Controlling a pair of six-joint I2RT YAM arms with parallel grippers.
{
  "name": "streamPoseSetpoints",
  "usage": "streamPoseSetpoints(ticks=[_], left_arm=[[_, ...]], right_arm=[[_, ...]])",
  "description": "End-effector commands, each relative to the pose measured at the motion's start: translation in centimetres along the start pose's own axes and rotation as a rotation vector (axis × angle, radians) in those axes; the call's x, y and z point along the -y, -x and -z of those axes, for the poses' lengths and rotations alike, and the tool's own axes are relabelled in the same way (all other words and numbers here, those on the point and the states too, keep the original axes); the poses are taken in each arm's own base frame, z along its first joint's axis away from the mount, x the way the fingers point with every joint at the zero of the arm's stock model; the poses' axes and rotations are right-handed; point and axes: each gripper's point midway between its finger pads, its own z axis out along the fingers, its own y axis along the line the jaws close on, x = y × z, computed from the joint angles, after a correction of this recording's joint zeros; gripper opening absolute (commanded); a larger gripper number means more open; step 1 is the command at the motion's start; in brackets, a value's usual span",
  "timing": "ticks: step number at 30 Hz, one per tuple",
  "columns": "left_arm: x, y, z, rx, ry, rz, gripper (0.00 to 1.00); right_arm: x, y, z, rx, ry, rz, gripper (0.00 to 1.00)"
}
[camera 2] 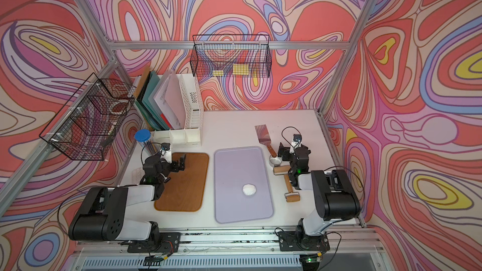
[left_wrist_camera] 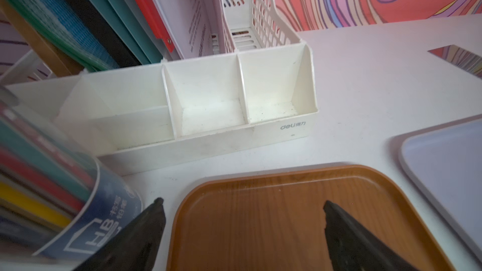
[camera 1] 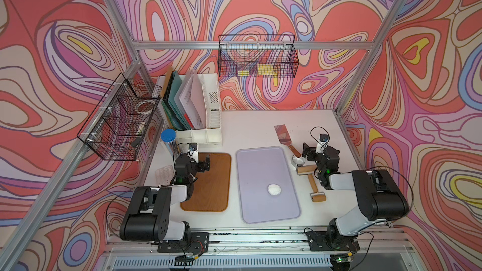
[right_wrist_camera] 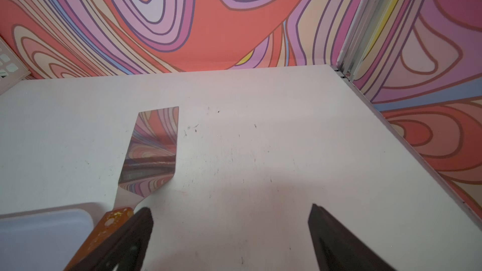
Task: Roll out the dumpling wrappers from the dough
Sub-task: Pick up the rolling pin from the center of the board.
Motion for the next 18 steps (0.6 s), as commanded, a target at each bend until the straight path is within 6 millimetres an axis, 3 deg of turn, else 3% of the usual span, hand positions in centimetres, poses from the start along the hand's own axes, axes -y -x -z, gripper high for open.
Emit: streamPoseSetpoints(ticks=[1,3,5,8,10,14,18], left_arm=[[1.1,2.7,1.0,-0.056,-0.026,0.02,1.0],[2.4,5.4,1.5,-0.08,-0.023,0.059,1.0],[6.1,7.2,2.1,-0.061,-0.113,0.06,1.0],[11.7,8.4,2.9,-0.086,-0.296,0.14,1.0],[15.0,8.5,3.4,-0.134,-0.404,0.181,1.0],[21.4,7.3,5.4,-0.223,-0.548,0.103,1.0],[25.5,5.5,6.7,-0.28,-0.67,0.115,1.0]], right_arm=[[2.1,1.4,1.4,-0.074,-0.123,-0.12,0.98],[2.7,1.4,2.5,-0.123,-0.168,-0.217,0.98],[2.4,0.7,3.5,-0.22,-0.17,-0.311,0.98],[2.6,-1.7,5.7,-0.39,-0.246,-0.449,0.98],[1.9,-3.2,7.2,-0.5,-0.239,-0.49,0.98],[1.4,-6.1,10.7,-0.726,-0.273,-0.485,0.95],[-0.8,-9.8,12.1,-0.945,-0.208,-0.44,0.85]])
